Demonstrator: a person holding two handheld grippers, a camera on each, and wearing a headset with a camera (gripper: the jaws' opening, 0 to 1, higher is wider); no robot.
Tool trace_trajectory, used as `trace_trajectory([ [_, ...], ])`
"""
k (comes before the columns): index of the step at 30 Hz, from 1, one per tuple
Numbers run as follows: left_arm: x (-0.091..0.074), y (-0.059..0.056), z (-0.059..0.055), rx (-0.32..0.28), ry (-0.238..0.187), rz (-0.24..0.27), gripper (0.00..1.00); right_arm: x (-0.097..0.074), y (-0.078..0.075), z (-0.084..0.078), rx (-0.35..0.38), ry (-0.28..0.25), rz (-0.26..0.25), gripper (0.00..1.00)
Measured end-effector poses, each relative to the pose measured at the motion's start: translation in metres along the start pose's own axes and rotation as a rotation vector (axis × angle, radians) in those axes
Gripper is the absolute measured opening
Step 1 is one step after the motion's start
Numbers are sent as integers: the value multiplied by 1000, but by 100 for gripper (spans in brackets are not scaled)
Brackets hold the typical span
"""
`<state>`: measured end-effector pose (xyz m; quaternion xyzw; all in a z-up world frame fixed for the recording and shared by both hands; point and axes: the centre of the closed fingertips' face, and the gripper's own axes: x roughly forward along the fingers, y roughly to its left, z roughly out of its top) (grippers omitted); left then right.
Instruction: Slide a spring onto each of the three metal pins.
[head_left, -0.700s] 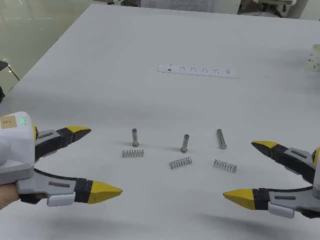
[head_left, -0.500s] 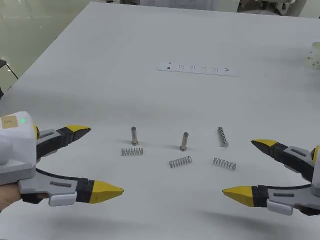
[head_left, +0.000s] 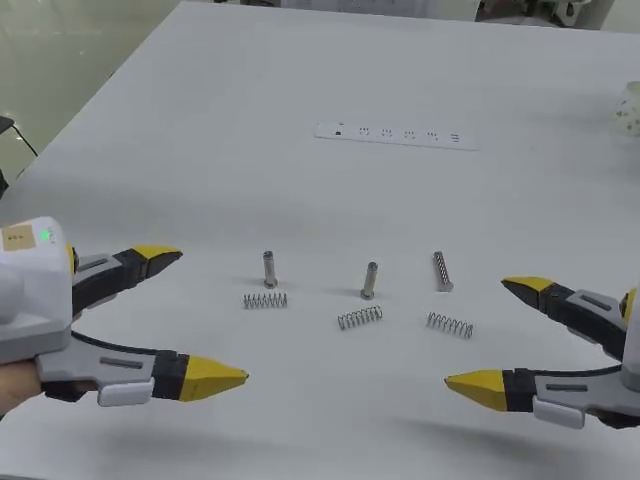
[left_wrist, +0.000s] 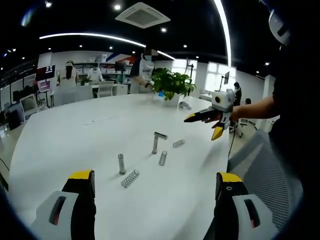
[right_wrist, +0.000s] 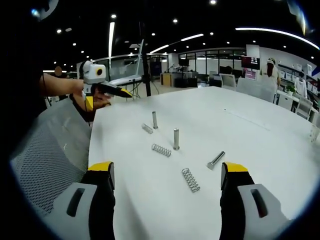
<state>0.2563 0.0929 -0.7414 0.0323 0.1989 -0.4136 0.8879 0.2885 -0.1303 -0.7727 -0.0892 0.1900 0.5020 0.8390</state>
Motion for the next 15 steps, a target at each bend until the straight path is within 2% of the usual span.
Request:
trace_trajectory([
  [15,0,0,0,0,1,-3,98,2,0,3,-6,11,1,88],
])
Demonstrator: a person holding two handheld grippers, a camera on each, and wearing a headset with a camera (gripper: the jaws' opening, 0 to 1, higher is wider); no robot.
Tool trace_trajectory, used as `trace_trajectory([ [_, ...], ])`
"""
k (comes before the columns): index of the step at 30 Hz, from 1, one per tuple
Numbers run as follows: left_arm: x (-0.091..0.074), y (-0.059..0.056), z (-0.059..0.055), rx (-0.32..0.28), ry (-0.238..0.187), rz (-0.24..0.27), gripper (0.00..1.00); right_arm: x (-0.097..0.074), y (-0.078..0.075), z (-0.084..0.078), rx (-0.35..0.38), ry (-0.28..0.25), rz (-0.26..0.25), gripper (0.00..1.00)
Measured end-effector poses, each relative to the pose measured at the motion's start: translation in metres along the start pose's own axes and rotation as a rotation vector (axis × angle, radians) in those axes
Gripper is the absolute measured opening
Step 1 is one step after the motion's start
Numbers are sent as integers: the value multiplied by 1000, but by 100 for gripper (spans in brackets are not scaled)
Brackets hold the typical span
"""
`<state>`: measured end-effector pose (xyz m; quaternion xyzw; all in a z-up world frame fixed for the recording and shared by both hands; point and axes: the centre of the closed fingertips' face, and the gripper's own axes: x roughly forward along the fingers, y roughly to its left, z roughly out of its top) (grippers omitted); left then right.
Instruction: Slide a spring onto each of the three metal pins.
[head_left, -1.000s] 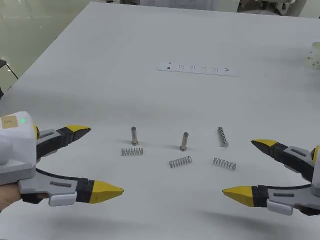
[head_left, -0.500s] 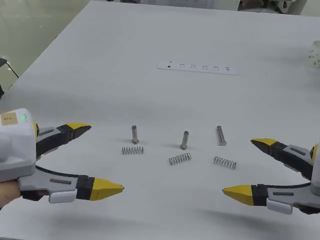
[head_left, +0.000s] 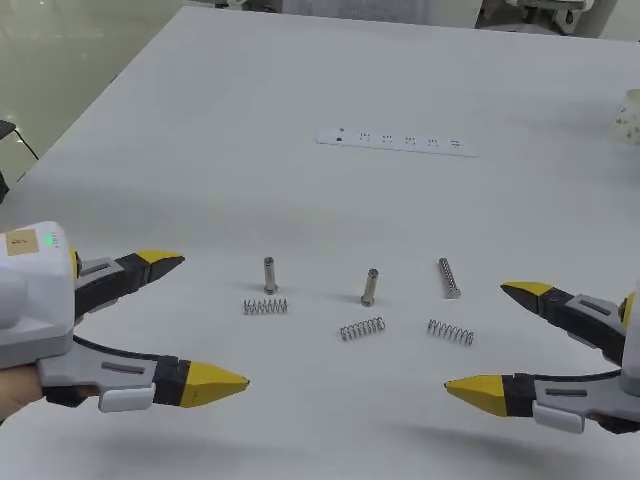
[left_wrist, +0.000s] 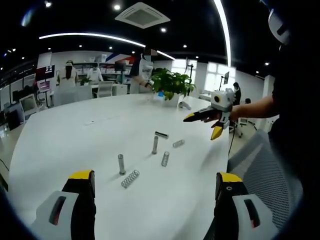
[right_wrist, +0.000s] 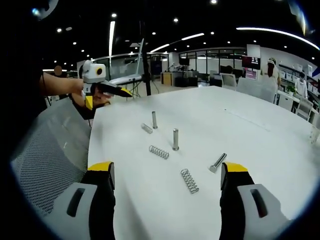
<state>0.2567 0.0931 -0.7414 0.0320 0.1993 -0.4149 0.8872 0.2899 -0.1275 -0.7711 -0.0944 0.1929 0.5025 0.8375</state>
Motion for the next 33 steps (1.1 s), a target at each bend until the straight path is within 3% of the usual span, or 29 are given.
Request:
trace_trajectory([
  [12,-1,-1,4,5,-13,-5,98,-1,4,1,1,7,3,88],
  [33,3,3,-5,-14,-7,-2,98,0,3,-4,1,26,1,87],
])
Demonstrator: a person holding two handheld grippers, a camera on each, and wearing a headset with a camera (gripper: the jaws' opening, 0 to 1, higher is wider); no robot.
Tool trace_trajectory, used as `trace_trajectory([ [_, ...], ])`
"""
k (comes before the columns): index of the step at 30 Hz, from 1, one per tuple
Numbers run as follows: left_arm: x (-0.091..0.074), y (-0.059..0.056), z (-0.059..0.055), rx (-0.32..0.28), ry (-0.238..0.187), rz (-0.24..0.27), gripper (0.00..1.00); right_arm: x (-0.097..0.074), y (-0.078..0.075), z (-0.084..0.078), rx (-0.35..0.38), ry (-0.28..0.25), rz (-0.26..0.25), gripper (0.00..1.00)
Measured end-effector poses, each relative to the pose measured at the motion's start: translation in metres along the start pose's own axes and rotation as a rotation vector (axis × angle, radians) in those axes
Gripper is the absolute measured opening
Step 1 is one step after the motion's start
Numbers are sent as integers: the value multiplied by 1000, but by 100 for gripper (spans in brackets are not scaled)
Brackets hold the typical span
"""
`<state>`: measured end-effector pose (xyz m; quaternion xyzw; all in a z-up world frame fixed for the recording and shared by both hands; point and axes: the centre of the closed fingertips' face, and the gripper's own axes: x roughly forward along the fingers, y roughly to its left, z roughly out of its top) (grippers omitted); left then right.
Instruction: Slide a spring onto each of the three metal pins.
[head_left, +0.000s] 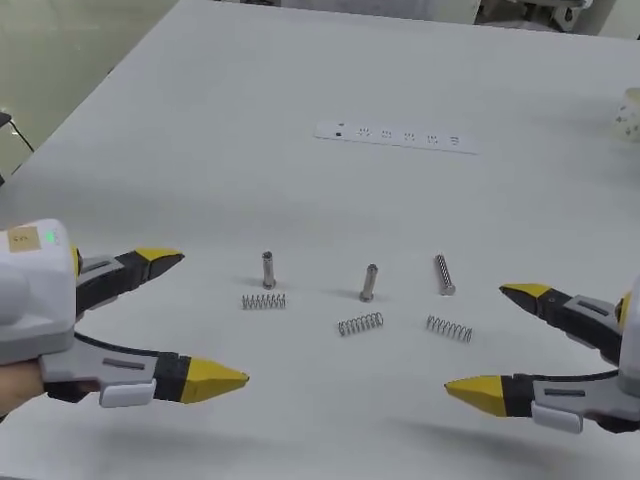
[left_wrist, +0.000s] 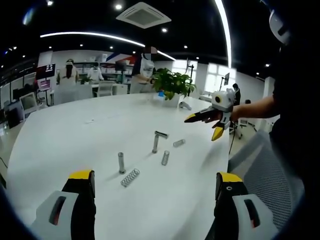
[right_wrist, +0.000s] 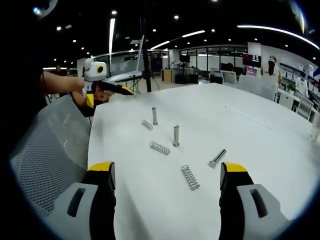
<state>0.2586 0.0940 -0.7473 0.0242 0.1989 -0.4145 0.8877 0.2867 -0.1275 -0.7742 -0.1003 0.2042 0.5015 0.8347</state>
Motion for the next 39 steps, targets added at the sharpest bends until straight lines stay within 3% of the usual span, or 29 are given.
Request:
trace_trajectory([
  [30,-2,3,-2,-10,6,13,98,13,-22,18,5,2,9,81],
  [35,-3,2,-4,-9,12,12,98,20,-35,21,27,23,-6,78],
  [39,-4,3,-4,-10,11,15,98,27,-50,25,56,47,-27,70],
])
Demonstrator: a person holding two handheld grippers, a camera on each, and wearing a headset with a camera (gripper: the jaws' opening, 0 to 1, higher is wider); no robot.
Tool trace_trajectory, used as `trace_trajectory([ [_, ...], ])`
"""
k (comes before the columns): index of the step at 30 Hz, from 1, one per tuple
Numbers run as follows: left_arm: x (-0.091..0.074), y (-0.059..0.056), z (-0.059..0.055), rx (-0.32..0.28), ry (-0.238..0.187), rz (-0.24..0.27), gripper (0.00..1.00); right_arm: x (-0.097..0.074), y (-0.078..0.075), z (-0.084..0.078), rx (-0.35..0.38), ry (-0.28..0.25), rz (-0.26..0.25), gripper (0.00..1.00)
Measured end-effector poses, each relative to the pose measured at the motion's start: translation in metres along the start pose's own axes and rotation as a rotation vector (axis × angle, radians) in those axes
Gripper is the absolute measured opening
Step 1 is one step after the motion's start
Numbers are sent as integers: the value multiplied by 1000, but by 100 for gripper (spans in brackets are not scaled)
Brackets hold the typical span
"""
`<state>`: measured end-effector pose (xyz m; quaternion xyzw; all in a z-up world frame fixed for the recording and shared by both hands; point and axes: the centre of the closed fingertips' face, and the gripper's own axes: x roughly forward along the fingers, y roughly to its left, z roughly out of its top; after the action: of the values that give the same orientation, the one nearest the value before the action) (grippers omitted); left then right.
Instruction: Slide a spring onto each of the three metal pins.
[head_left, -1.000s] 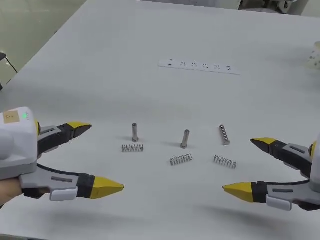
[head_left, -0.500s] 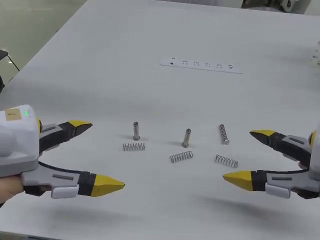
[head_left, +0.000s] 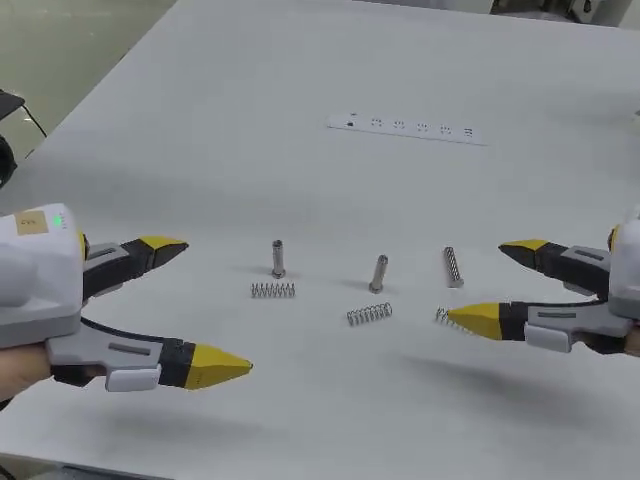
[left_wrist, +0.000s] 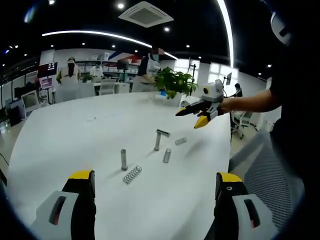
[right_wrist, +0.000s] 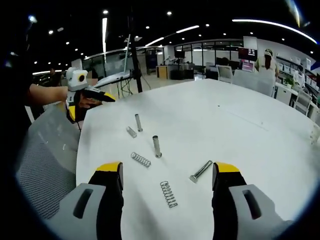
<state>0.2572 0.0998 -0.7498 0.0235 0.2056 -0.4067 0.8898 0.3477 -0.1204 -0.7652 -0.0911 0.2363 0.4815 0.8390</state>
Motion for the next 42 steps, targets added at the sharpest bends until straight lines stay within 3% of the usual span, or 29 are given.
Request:
trace_trajectory([
  [8,-1,1,1,-2,-5,3,97,14,-21,4,23,61,-36,55],
  [18,-1,3,1,-1,-1,4,97,33,-52,-13,193,214,-139,34],
  [26,-4,5,-1,-4,3,9,97,44,-68,-21,324,259,-172,23],
  [30,-4,5,-2,-5,5,9,97,51,-71,-23,346,296,-181,16],
  [38,-3,7,-1,-6,4,8,97,61,-74,-37,350,412,-228,15],
  [42,-3,7,-1,-6,3,7,97,65,-75,-39,345,433,-236,14],
])
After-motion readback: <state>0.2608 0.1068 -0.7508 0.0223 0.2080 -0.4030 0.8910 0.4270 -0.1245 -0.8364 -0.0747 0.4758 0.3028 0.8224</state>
